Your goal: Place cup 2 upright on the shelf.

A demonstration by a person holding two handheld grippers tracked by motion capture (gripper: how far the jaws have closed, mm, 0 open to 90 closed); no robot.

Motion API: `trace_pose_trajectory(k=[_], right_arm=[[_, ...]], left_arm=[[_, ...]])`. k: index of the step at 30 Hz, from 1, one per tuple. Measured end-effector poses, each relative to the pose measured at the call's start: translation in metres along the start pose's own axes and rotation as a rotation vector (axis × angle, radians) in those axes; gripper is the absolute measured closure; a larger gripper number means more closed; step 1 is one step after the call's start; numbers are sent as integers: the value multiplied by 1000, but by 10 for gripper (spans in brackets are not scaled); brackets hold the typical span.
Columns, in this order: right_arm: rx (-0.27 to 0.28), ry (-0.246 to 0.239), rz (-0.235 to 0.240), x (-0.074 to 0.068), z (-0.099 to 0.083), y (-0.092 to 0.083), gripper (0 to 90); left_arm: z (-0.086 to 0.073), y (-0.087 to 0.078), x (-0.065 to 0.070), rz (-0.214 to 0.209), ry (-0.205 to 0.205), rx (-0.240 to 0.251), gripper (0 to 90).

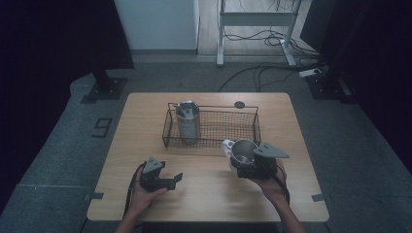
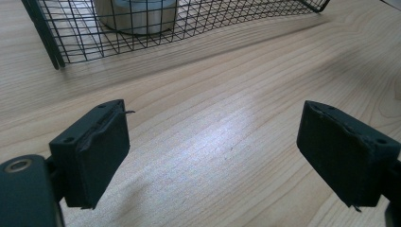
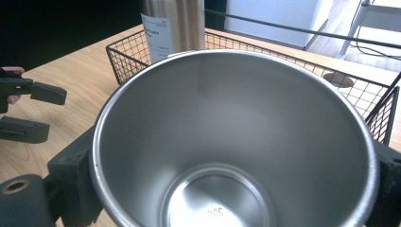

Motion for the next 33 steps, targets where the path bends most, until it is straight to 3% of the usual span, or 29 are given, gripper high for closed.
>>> trace_pose_trajectory(k=[6,33], right_arm=[[-5,-6,16,-1,7,3,65],[20,-6,3,3,41,6,66]], left_arm=[[0,0,0,-1,3,-2,105],[-2,-6,-8,21,-22,12,127]])
Point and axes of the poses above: each handheld gripper's, and its own axes: y roughly forward along the jaws, z roughly out of its top, x roughly to its right, the point moved 2 cm from there along y, roughly forward along the jaws, and after that the axes turned 15 degrees about y, right-handed, at the moved point
